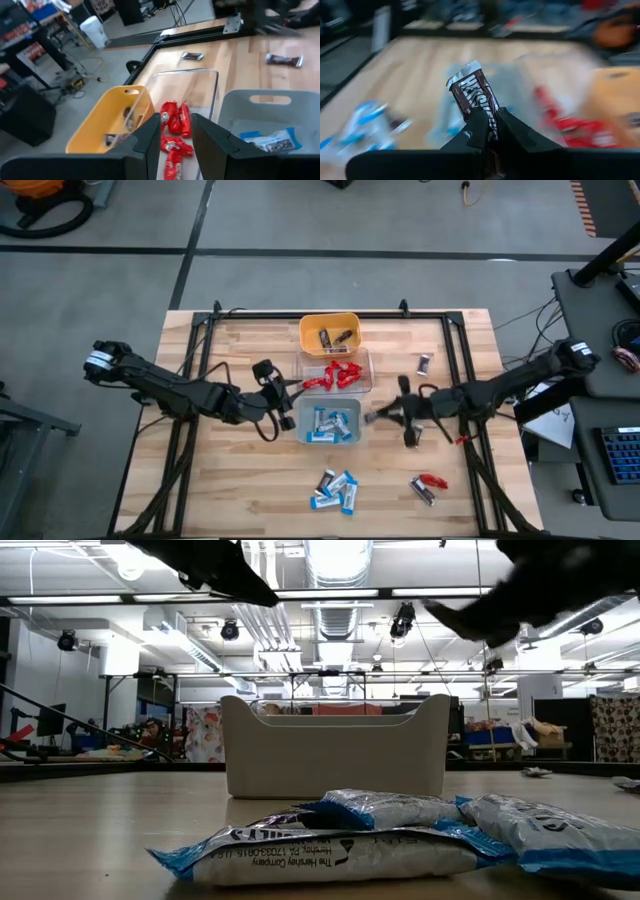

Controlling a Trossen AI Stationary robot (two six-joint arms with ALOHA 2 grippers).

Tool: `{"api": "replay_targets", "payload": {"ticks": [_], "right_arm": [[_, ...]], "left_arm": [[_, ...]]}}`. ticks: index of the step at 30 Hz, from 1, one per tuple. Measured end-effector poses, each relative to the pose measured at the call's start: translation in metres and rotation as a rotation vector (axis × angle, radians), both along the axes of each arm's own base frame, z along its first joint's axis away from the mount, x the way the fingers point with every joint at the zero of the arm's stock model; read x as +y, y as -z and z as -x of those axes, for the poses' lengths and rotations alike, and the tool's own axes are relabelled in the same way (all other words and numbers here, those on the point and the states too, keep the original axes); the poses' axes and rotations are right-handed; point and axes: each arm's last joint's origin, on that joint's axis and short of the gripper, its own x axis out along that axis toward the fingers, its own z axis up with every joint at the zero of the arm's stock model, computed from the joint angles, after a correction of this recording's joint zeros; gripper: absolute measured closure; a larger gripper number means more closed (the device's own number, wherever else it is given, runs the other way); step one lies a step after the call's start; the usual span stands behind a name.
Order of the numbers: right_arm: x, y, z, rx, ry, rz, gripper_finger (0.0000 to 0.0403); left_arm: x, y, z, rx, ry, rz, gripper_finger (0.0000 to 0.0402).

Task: Organize candy in baskets
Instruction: Put the brown chocolate bar into the yellow bin

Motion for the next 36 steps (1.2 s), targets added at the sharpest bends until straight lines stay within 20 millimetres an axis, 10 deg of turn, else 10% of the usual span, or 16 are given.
{"api": "replay_targets", "payload": {"ticks": [10, 22, 36], "right_arm": [[-0.068, -0.039, -0.035, -0.046, 0.36, 0.165, 0.0377], [-0.172, -0.027, -0.082, 0.102, 0.553, 0.153, 0.0376], [-0.213, -0.013, -0.141, 0.257, 0.554, 0.183, 0.0376]], "left_arm": [[0.006, 0.0, 0.001, 0.107, 0.036, -0.14, 0.0311], [0.015, 0.011, 0.025, 0.115, 0.021, -0.093, 0.0311], [0.021, 0.021, 0.048, 0.029, 0.009, -0.05, 0.0311]]}}
